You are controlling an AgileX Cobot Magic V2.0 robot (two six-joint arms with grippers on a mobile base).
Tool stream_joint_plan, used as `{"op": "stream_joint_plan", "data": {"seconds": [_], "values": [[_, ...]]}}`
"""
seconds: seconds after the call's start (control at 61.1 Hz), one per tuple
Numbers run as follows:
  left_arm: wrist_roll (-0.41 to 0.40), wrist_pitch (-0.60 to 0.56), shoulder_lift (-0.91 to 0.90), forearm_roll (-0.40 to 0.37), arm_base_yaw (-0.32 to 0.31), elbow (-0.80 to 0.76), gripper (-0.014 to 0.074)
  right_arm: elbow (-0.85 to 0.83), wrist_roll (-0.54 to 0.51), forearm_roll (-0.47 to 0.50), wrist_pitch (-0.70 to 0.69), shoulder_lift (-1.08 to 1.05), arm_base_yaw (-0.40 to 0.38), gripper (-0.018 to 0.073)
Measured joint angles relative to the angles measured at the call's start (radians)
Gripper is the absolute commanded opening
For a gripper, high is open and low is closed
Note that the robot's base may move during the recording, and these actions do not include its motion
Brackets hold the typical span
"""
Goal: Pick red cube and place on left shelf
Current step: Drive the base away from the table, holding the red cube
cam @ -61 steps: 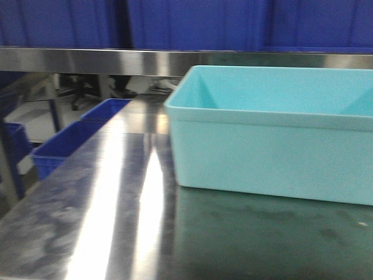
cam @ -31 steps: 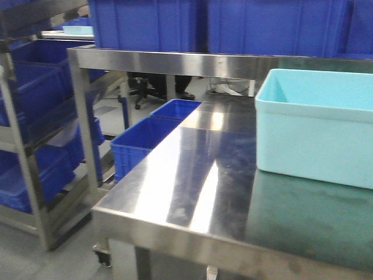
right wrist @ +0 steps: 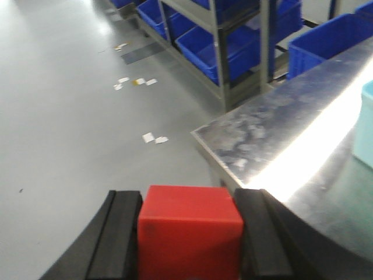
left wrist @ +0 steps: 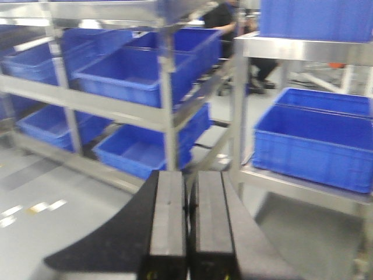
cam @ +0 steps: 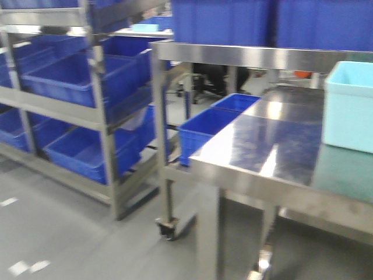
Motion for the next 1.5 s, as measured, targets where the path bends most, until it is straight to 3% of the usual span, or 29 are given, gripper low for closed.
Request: {"op": "stream_joint_plan", "data": {"seconds": [0.949,1.145,1.505], "values": [[0.0,0.0,0.0,0.0,0.0,0.0,0.0102,0.0,0.0,0.0,0.0,0.0,0.0,0.0193],[0.0,0.0,0.0,0.0,-0.042,0.0,0.0102,0.0,0.0,0.0,0.0,0.0,0.0,0.0193],[0.0,0.0,0.0,0.0,-0.044,0.0,0.0102,0.0,0.0,0.0,0.0,0.0,0.0,0.0193]]}}
